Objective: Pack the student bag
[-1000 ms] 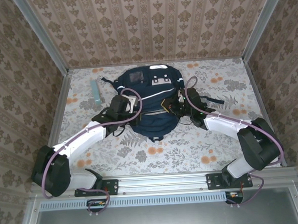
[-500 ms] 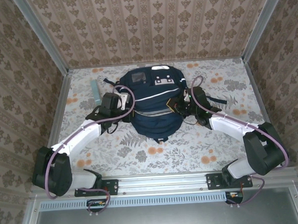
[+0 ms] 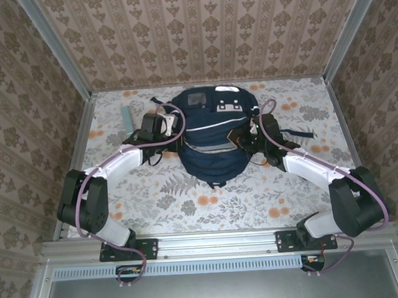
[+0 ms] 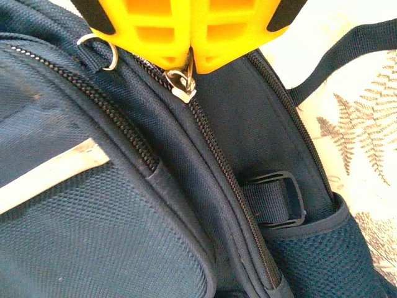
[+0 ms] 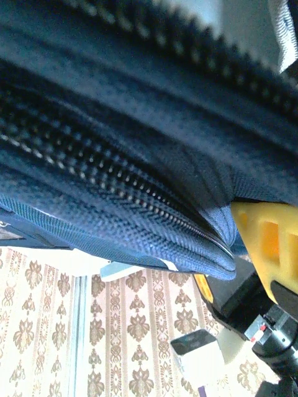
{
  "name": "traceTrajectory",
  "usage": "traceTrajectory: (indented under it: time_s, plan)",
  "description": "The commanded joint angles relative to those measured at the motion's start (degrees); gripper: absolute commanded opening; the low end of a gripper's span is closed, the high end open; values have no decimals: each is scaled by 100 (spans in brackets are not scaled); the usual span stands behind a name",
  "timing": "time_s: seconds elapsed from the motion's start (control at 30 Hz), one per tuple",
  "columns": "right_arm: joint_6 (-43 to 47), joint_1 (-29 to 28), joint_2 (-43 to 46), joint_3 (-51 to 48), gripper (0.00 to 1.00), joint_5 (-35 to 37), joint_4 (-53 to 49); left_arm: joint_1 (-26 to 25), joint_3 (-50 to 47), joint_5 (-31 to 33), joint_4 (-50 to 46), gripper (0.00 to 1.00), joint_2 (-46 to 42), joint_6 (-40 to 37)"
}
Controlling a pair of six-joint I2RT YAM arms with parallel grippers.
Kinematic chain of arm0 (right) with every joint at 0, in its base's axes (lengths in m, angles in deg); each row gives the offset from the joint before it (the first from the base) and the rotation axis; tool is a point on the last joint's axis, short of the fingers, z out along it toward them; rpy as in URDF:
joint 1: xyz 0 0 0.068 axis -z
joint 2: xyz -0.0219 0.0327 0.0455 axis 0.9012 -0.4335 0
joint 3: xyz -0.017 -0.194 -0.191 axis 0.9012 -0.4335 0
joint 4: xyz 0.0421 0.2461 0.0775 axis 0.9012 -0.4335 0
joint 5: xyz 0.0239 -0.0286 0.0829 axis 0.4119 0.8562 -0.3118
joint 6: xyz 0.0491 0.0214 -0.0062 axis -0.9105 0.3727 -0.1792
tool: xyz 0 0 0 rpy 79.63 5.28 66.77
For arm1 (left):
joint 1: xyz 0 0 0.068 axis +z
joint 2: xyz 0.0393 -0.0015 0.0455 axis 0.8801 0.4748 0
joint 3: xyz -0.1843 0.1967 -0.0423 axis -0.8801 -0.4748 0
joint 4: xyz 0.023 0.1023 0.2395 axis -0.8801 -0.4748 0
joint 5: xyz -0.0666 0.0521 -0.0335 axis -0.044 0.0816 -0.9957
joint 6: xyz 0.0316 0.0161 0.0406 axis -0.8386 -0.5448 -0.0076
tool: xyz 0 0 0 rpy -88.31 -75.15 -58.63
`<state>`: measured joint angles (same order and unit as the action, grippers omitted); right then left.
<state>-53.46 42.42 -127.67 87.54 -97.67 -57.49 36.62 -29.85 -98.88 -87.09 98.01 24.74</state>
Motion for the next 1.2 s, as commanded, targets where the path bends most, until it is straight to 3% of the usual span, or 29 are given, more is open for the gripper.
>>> traceTrajectory:
  time_s: [0.0, 0.23, 0.4, 0.47, 0.7, 0.87, 1.17]
  plan:
    - [144, 86, -441, 301, 6, -51, 114, 334, 292, 583, 38, 16, 44, 158]
    - [334, 4, -696, 407, 51, -292, 17, 1061, -74, 464, 40, 62, -409, 826]
    - [626, 13, -479, 293, 69, 9, -458, 1615, 254, 1291, -752, 75, -305, 1018]
    - [835, 16, -292, 291, 74, 260, -840, 1809, 438, 1255, -925, 77, -138, 986]
    - [2062, 146, 623, 585, 80, 2279, -3092, 1848, 573, 848, -849, 84, -34, 1075]
    - [2411, 604, 854, 740, 81, 3559, -4342, 1846, 455, 748, -823, 88, -232, 1117]
    - [2402, 2494, 557, 530, 81, 3718, -5075, 1793, 488, 280, -1026, 91, -528, 1013]
